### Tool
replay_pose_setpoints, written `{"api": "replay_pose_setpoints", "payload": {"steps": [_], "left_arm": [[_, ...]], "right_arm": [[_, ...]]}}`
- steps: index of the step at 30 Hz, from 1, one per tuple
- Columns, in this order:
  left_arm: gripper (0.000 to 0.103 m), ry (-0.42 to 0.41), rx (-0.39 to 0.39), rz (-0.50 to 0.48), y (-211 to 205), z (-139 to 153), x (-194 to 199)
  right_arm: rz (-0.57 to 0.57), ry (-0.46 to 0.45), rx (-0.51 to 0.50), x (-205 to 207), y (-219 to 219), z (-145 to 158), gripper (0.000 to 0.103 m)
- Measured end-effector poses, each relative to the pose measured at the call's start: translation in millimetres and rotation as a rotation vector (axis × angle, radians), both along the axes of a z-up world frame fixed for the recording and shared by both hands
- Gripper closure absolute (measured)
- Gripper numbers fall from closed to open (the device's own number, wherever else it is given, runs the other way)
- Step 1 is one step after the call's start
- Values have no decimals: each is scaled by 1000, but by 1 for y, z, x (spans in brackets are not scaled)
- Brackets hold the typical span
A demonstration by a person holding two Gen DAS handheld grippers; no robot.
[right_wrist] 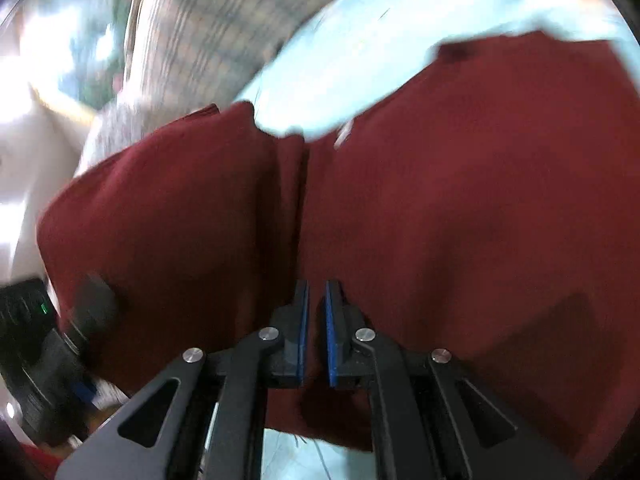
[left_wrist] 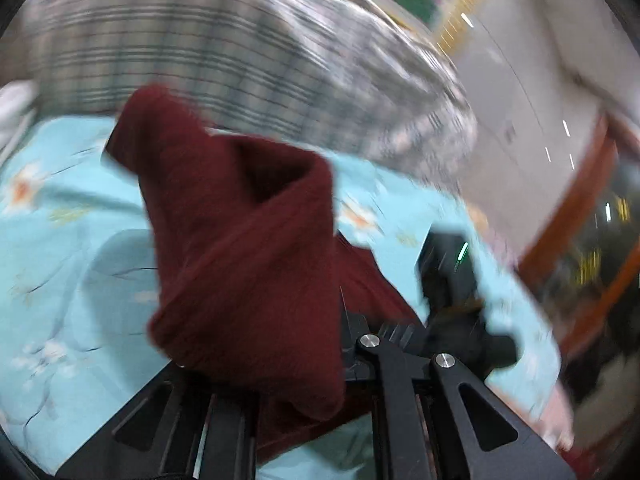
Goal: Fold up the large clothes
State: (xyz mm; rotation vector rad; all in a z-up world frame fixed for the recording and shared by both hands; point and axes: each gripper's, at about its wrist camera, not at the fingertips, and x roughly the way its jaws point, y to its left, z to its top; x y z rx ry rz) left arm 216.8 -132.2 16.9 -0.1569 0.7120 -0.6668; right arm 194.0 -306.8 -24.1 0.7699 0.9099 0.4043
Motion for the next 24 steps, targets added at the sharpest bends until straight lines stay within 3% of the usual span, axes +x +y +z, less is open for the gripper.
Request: {"api": "replay_pose_setpoints", "payload": {"steps": [2,4,7,10,17,18,19,21,24], "left_arm": [[92,8,80,-52,-34,-19,-3],[92,18,156,-81,-60,-44,-7],[92,12,206,-76,-72,-61,-12],[92,-13,227,-65,-74,-65,-17],[92,-87,296,-44,-79,-63,-31],[92,-93,302,-45,-80,-62,-33],[92,-98,303,-46,-81,-60,-33],[92,-110,294,-53,-83,-53,-33],[92,-149,255,-67,-90,-31,-33]], "right_arm": [[-123,-14,115,-15,-43,-3,87],[-182,0,217,-23,-71,-12,55],[-213,-16,359,-32,-93,-20,54],[-191,-24,341,-29,-86,-14,47],[-58,47,115,1,-60,-4,46],[-50,45,100,4,-57,-5,53],[-46,48,84,8,-57,-3,76],[-33,19,77,16,-60,6,81],[-6,-107,32,17,-63,39,83]]}}
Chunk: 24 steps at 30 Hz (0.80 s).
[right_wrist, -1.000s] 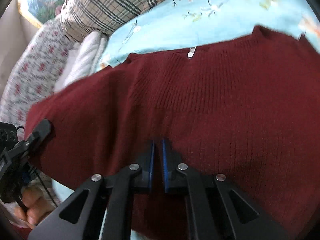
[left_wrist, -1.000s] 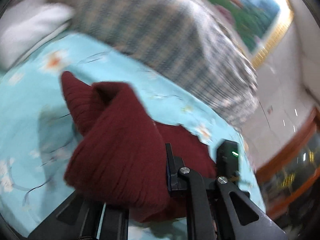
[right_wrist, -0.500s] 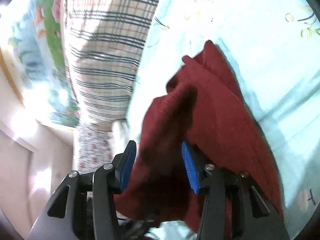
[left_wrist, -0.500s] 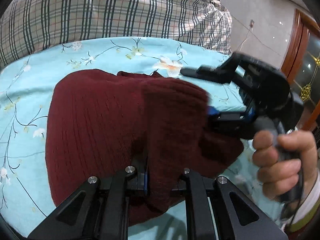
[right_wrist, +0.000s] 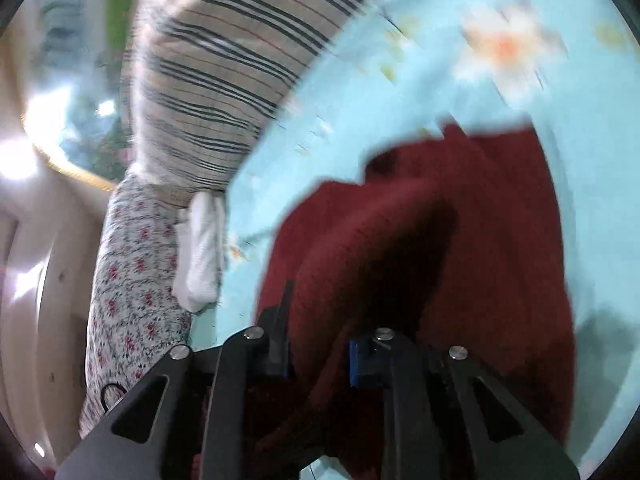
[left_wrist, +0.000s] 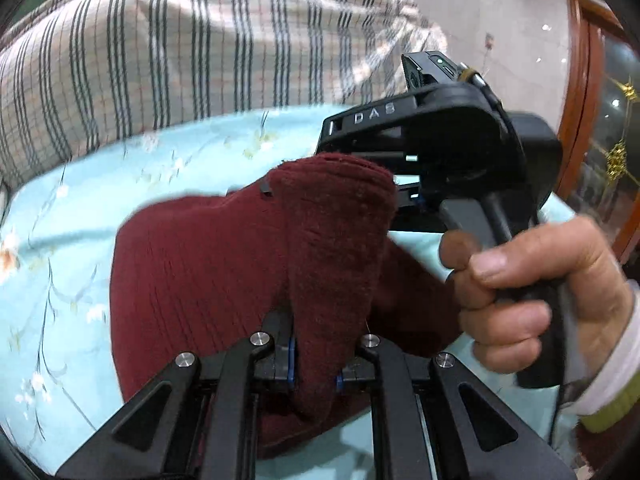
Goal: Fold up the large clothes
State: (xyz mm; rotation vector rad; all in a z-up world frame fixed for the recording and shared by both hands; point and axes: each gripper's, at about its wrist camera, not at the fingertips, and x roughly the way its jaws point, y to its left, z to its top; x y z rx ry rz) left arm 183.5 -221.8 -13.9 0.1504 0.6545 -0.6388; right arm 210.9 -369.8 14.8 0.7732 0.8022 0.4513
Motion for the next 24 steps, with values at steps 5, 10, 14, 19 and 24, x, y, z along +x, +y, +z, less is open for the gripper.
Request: {"api": "replay_pose_setpoints", "payload": {"steps": [5,10,14,19,24], "left_arm": [[91,41,-44,-78,-23,2,5],[92,162,2,-99,-43,-45,15],[91,151,12,-109,-45,-46,13],[86,174,7,-118,-44,-43,16],[61,252,-66,-128,-23,-31,9]], "right_arm": [[-33,-104,-132,-21,-24,15,83],[-95,28,-210,-25,-42,-35,83],[-113,20,-180,-29,-47,-42,83],[-116,33,-206,-27,-43,-41,79],[-131,38,-263,-35,-44,-32,69]]}}
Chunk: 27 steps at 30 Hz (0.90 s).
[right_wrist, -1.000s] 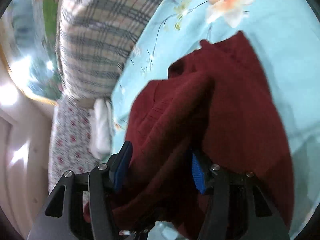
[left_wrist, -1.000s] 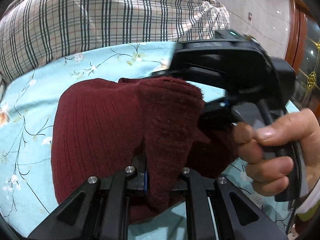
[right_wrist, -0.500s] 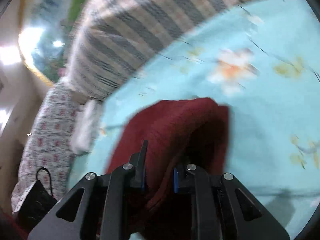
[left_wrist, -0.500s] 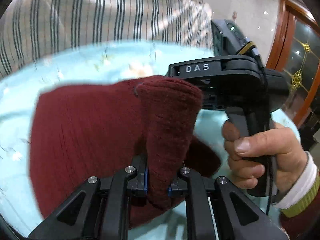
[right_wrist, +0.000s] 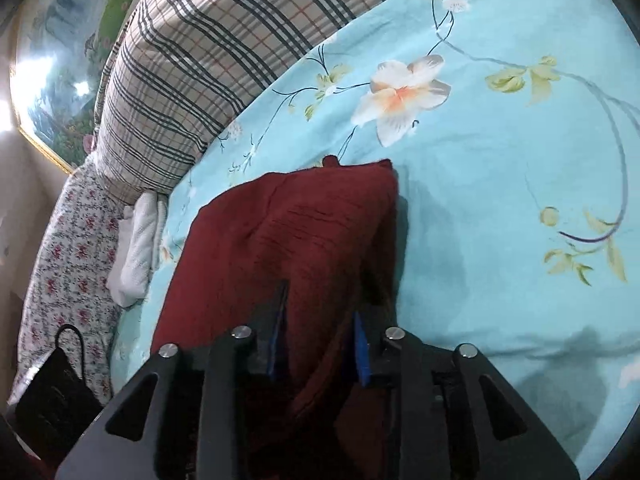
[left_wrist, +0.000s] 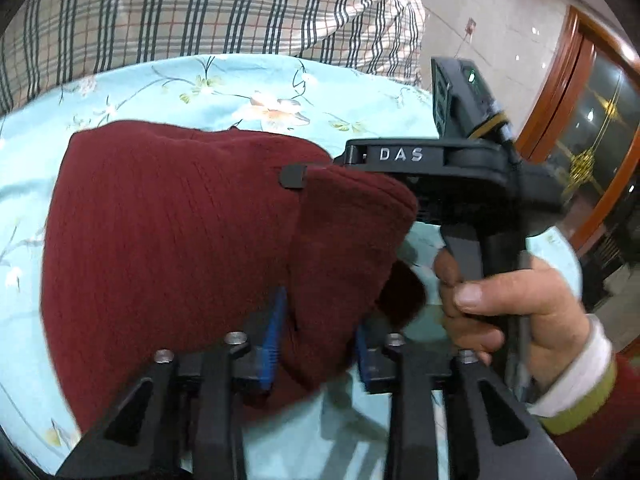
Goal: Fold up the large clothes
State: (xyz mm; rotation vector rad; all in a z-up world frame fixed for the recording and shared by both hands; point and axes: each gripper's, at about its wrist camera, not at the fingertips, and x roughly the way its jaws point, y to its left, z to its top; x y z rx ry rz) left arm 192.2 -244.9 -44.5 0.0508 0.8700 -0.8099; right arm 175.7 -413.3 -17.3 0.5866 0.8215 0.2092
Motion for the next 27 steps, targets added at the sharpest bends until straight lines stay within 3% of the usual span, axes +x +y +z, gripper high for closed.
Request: {"api": "replay_pose_setpoints", "payload": {"steps": [2,4,6,12,17,22,24,27], "left_arm": [[49,12,-44,1,16,11,-10],[37,-1,-68,16,34,24,-19],[24,-20,-81,48,54,35,-22],[20,50,-114,161,100,36,6],[20,280,-246,227,130,10,59],[20,367,-193,242,128,-16,100],[11,423,-163,226,122,-28,113],[6,475,-202,199,118,-45,126]], "right_arm": [[-14,6,-57,-5,1,6,62],[-40,19,-122,-12,2,11,40],[-45,20,-131,-18,1,13,39],[-32,21,-27,-28,-9,12,39],[-4,37,79,-21,-10,7,31],[19,82,78,-8,-6,-2,29],[34,87,80,-4,-4,-4,29],[52,98,93,3,-4,-6,29]]}}
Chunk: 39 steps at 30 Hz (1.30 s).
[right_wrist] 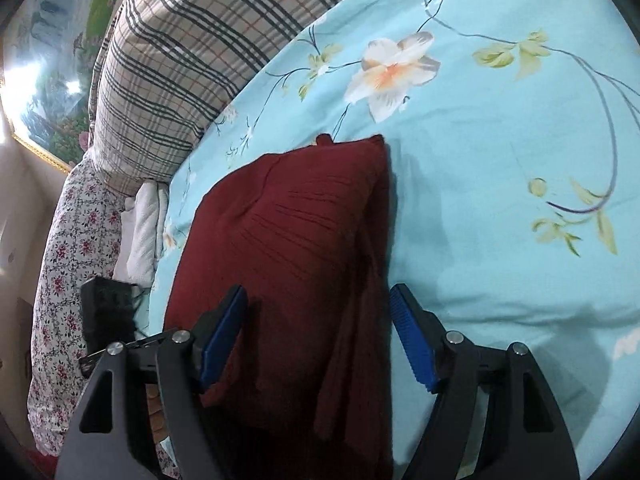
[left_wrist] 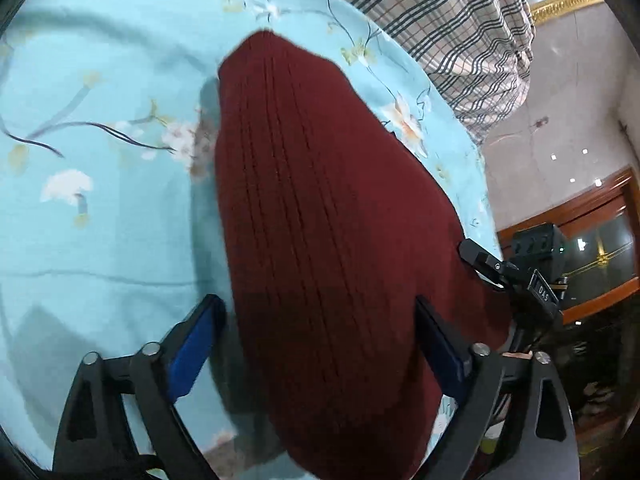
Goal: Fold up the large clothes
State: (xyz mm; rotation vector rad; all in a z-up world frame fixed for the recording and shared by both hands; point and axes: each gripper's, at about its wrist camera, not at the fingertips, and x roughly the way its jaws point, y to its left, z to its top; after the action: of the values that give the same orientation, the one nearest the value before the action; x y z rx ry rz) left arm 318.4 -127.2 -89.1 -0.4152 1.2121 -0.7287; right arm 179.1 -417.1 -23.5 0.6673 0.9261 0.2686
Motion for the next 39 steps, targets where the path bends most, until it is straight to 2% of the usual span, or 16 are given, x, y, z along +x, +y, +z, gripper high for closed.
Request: {"api": "replay_pose_setpoints", "payload": {"steps": [7,11,13,16,19,23,27,32,34,37,38,39], "left_arm": [[7,-29,-24,-39,-11,-3,16],[20,-69,-2,-59,-24,-5,16],[28,-85,-4,-58,-26,-5,15],[40,-114,-8,-50,-25,0,10],[46,-134,-8,-59,-15,13,-6],[47,-158,-20,-67,23,36,-43],[47,-163,1,-31,74,51,-75],[47,-195,80,43,139,69,-111],[46,-208,113,58,154,69,-121],[43,-190,188,63,166,47,-130],[39,-186,211,70,169,36,-132],[35,-190,214,78,171,31,-133]], "right_arm": [[33,35,40,23,2,-8,29],[80,61,14,36,12,-10,31],[94,71,23,36,15,-13,53],[75,49,63,26,16,-12,66],[58,13,86,9,24,0,70],[91,-31,127,-20,57,16,71],[156,-38,197,-37,105,13,71],[228,-39,262,-35,163,1,72],[255,-27,269,-32,183,-7,72],[250,16,227,-28,199,-25,71],[240,36,187,-28,204,-33,70],[238,42,175,-27,205,-37,65]]}}
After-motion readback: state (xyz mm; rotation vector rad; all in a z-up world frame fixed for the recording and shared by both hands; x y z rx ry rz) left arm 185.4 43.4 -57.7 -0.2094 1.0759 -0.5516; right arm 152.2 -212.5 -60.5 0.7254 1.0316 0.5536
